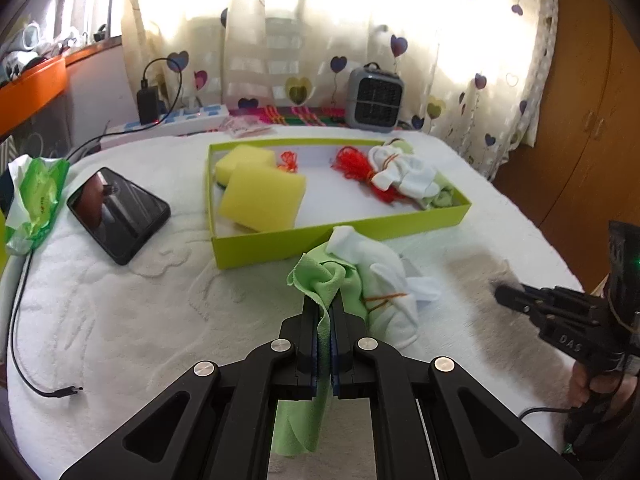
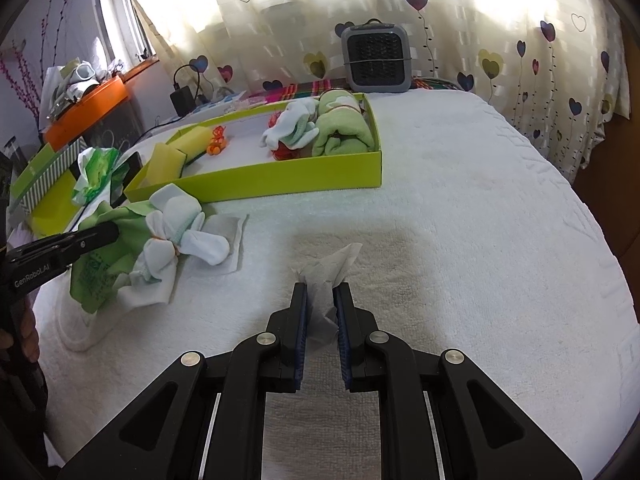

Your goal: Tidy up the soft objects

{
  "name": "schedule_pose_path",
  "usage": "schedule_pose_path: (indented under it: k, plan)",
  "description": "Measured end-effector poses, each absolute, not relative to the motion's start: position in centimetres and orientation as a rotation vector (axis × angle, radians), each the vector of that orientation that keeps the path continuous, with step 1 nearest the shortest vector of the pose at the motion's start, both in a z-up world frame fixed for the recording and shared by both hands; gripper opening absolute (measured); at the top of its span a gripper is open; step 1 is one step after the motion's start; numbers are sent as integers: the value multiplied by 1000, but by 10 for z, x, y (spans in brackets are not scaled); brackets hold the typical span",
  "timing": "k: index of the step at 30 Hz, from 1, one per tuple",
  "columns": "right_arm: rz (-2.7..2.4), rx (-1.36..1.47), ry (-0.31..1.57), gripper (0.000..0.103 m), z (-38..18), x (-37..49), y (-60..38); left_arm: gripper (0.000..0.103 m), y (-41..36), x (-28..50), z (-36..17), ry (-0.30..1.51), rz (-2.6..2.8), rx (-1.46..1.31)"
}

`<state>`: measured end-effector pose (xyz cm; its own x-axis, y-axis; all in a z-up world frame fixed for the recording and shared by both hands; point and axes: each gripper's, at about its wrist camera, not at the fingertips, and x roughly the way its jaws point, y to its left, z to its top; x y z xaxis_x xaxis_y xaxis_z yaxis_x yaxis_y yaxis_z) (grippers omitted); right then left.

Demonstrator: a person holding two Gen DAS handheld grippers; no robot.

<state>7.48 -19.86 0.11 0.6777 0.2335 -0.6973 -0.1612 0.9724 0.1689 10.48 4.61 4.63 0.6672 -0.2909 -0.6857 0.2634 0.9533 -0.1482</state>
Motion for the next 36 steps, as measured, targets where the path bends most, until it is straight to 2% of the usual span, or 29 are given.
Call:
schedule_pose_path:
  k: [14,22,32,36]
  plan:
    - [235,124,748,14,13,71,-198,4,45,98,76,692,-361,-91]
    - [234,126,740,14,14,70,-198,4,55,100,65,737,-374,-142]
    - [241,142,725,14,18,70,-196,3,57,96,95,634,-398,-161]
    - [243,142,733,14,17,70,-196,5,60,100,86,677,-376,-161]
